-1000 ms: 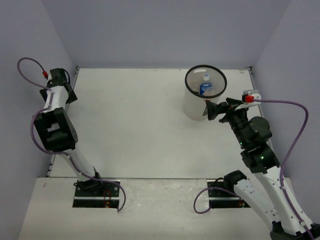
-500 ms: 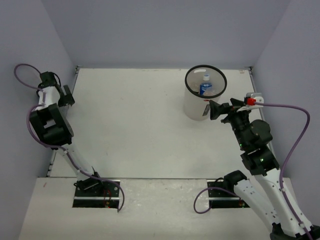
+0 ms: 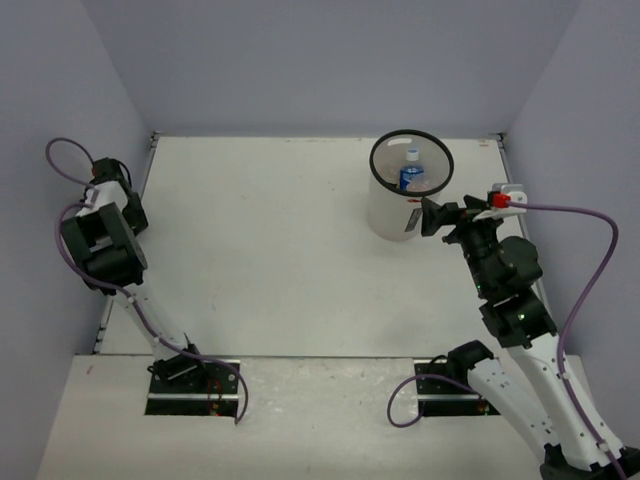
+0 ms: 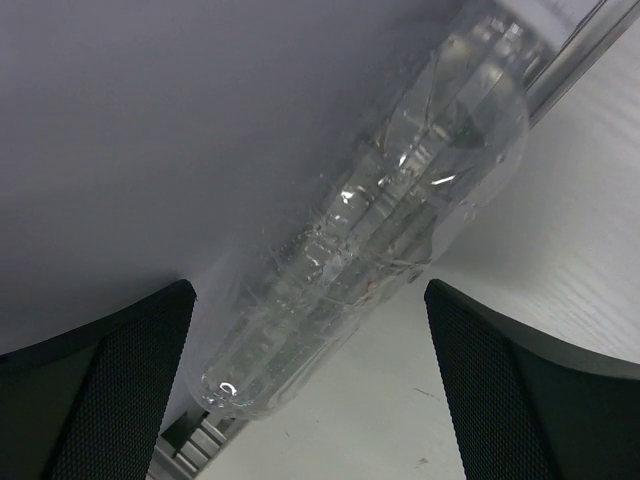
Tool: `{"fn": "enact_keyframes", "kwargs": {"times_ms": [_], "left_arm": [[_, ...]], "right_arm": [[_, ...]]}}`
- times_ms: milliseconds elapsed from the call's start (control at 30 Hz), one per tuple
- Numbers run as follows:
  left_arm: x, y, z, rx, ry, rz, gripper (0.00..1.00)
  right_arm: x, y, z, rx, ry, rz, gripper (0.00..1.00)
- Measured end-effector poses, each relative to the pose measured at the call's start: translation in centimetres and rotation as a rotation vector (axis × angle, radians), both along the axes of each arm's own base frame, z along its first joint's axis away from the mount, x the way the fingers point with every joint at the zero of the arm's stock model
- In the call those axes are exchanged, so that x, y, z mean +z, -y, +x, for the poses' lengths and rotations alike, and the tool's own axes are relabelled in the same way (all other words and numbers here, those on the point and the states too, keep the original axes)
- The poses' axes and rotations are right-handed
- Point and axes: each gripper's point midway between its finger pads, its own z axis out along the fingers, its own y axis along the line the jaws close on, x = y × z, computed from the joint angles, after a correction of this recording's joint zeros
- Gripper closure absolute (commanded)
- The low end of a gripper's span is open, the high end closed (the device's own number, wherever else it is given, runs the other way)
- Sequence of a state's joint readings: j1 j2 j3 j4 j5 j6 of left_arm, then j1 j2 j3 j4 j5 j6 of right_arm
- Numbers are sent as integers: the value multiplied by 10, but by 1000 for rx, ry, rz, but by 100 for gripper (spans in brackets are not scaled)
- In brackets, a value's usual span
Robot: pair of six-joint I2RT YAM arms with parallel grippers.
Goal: Put the plastic bottles in the bin
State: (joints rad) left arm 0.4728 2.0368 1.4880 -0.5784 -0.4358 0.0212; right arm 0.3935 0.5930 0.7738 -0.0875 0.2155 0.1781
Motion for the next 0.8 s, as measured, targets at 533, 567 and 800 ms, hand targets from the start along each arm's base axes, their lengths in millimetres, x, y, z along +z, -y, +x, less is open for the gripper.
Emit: {"fn": "enact_keyframes", "kwargs": {"times_ms": [533,567,800], "left_arm": [[-17,4,-4,-6,-110,73,46],[-18,4,-4,-12,-118,76,55],[-18,4,-4,-36,-134,72,100]], "right_arm": [[0,11,-1,-53,13,-2,1],[1,11,-2,-56,16,-1,1],[-2,12,-1,-58,18,0,1]]}}
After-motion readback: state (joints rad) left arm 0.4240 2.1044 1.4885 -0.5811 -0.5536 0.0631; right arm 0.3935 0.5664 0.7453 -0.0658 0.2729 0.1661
